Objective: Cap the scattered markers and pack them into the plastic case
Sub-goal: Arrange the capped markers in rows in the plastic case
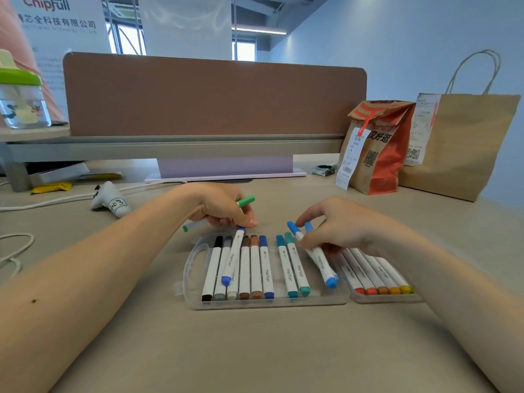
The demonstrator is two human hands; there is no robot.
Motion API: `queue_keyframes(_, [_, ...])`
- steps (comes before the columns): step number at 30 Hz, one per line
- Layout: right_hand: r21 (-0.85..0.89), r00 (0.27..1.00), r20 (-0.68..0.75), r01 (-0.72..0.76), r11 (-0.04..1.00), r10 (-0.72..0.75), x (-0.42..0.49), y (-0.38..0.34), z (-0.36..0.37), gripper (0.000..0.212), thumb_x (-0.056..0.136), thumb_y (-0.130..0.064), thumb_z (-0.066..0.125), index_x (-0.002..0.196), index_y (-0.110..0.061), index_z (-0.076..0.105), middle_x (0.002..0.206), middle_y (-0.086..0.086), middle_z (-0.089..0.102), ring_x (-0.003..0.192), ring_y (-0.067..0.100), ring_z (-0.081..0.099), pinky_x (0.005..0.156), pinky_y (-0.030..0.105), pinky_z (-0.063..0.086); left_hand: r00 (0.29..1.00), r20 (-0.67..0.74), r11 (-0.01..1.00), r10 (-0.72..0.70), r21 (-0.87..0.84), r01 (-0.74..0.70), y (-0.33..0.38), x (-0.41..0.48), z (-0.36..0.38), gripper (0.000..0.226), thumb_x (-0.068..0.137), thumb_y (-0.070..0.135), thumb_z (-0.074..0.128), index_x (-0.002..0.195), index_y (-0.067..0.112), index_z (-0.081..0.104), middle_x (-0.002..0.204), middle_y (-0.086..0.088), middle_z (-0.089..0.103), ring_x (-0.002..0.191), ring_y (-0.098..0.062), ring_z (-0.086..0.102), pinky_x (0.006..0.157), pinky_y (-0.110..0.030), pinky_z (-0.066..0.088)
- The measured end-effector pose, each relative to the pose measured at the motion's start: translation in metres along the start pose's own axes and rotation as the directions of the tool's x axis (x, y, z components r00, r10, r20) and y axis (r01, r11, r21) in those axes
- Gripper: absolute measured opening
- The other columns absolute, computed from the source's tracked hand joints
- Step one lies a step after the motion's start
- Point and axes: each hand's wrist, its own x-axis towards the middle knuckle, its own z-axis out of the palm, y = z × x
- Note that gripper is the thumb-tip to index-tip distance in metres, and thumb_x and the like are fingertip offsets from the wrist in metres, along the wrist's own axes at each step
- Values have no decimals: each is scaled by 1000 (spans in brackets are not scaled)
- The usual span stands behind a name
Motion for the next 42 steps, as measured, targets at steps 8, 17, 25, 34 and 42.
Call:
queue_keyframes(8, [310, 991, 123, -89, 947, 52, 7, -10, 14, 38, 82, -12, 77, 118, -17, 66, 83, 6, 73, 65, 11, 66, 57, 24, 53, 1000, 5, 993, 9, -114, -8, -4, -1, -3, 18, 95, 19, 63, 107, 6, 65, 77, -4, 67, 50, -6, 40, 45, -16, 32])
queue_keyframes(17, [129, 997, 65, -52, 990, 44, 10, -21, 24, 44, 82, -18, 79, 122, -21, 62, 86, 6, 71, 54, 8, 68, 53, 20, 53, 1000, 0, 995, 22, -96, -22, -1, -2, -1, 15, 93, 21, 66, 103, 9, 67, 67, 1, 57, 48, -5, 40, 44, -16, 32])
queue_keyframes(25, [59, 996, -31, -81, 995, 83, 4, -6, -2, 28, 82, -23, 79, 108, -20, 68, 72, 4, 66, 50, 8, 58, 47, 18, 49, 997, 23, 997, 71, -16, -71, 13, -1, 18, 25, 82, 27, 78, 96, 9, 67, 65, 2, 61, 47, -5, 43, 41, -15, 32])
queue_keyframes(34, [-56, 996, 33, -76, 996, 78, 7, -10, 14, 39, 77, -25, 83, 110, -22, 62, 85, 2, 72, 59, 7, 65, 48, 17, 50, 997, -46, 959, 54, 279, -39, 28, -4, 32, 47, 73, 40, 83, 104, 14, 60, 77, 2, 65, 65, -10, 56, 51, -19, 43])
queue_keyframes(42, [-72, 997, 43, -68, 995, 71, 9, -11, 18, 40, 76, -24, 84, 109, -23, 61, 85, 1, 71, 61, 8, 69, 49, 17, 51, 995, -56, 936, 83, 348, -58, 33, -5, 35, 44, 75, 39, 81, 104, 15, 59, 81, 2, 65, 68, -10, 58, 58, -21, 46])
